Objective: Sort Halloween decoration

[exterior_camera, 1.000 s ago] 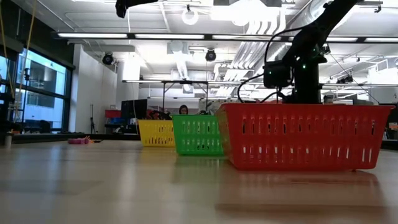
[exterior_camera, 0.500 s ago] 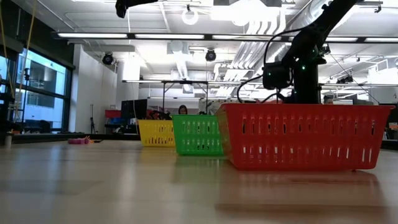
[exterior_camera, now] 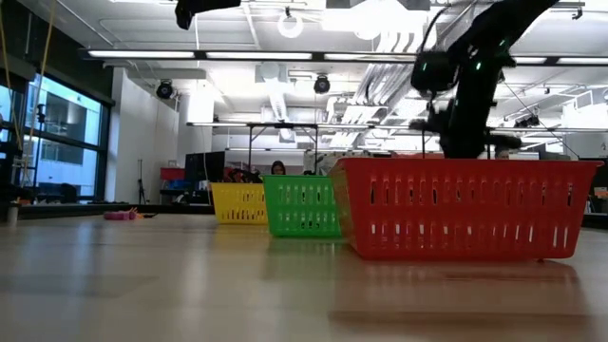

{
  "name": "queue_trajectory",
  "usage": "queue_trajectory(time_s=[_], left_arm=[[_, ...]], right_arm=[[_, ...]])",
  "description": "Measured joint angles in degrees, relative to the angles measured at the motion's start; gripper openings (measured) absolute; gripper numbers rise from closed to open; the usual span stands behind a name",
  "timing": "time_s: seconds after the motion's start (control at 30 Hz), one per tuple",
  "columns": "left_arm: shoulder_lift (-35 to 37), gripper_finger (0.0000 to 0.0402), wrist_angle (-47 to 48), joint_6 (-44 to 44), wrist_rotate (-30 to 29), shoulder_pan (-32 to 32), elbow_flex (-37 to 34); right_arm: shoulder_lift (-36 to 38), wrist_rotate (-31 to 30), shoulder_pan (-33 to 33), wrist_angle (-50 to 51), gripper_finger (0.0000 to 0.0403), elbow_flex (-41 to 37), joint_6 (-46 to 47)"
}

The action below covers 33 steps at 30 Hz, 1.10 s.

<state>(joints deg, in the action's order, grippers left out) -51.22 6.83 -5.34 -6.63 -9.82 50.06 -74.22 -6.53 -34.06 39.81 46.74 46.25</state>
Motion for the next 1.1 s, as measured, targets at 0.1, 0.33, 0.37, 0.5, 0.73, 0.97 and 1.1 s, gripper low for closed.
queue_trajectory(time_s=[0.1,0.33,0.37,0.5,0.73,0.97,1.1], left_arm=[[0.0,0.0097,-0.1,0.0,0.0,0.0,0.0],[0.0,0.0097,-0.2,0.0,-1.6,0.0,0.0],[0.0,0.0097,-0.2,0.0,-1.7,0.0,0.0],[0.0,0.0097,-0.2,0.0,-1.7,0.0,0.0],[0.0,0.0097,-0.3,0.0,-1.5,0.0,0.0],[0.0,0.0097,-0.3,0.0,-1.4,0.1,0.0],[0.0,0.0097,-0.3,0.0,-1.4,0.1,0.0]], right_arm=[[5.9,1.9,0.0,-3.5,0.0,0.0,-3.9],[15.8,13.3,3.1,-20.5,0.0,0.0,-13.6],[16.5,14.3,4.0,-23.7,0.0,0.0,-14.5],[17.4,17.2,9.3,-37.6,0.0,0.0,-19.9],[15.7,17.5,20.8,-52.4,0.0,0.0,-38.3],[15.3,16.3,25.7,-54.7,0.0,0.0,-40.8],[15.3,16.1,25.5,-54.7,0.0,0.0,-40.8]])
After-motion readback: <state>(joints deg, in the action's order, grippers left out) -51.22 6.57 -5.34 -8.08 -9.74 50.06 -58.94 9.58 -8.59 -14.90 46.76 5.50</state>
